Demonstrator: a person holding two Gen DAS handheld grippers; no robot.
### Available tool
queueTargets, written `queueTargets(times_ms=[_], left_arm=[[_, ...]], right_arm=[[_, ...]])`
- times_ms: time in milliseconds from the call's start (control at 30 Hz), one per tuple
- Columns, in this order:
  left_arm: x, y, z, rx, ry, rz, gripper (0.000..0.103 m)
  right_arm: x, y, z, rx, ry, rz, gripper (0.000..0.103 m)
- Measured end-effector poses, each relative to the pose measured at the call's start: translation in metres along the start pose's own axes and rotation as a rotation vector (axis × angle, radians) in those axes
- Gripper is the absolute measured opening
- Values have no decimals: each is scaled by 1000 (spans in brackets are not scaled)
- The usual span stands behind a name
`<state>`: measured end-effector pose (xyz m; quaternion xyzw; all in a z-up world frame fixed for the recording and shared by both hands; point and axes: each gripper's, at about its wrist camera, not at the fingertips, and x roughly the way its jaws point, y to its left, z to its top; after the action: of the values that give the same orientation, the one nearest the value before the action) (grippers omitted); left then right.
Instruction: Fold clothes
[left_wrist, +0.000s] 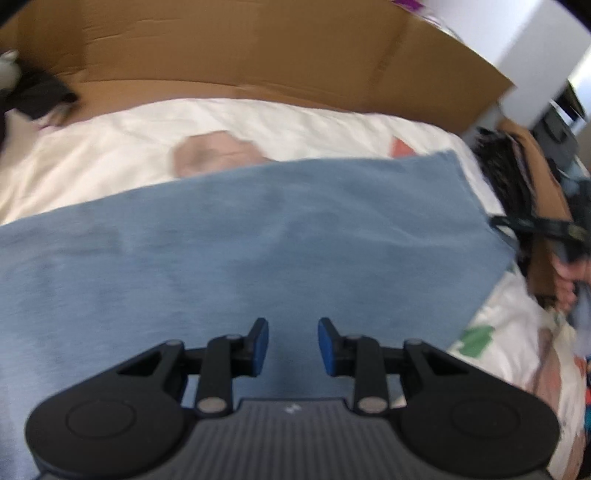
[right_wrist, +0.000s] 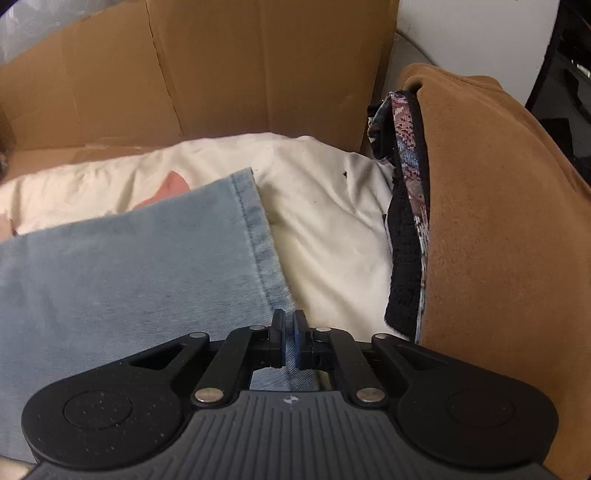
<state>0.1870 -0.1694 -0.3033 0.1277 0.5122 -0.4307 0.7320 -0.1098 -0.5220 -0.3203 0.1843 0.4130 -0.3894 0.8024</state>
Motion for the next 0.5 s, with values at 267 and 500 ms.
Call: queueTargets(times_ms=[267,500], left_arm=[[-40,55,5,-79,-116,184,31],[-85,114,-11,-242,-283,392,31]], right_arm=[[-9,11,-6,-37,-19,46,5],[-14,18,-7,-58,-25,73,5]])
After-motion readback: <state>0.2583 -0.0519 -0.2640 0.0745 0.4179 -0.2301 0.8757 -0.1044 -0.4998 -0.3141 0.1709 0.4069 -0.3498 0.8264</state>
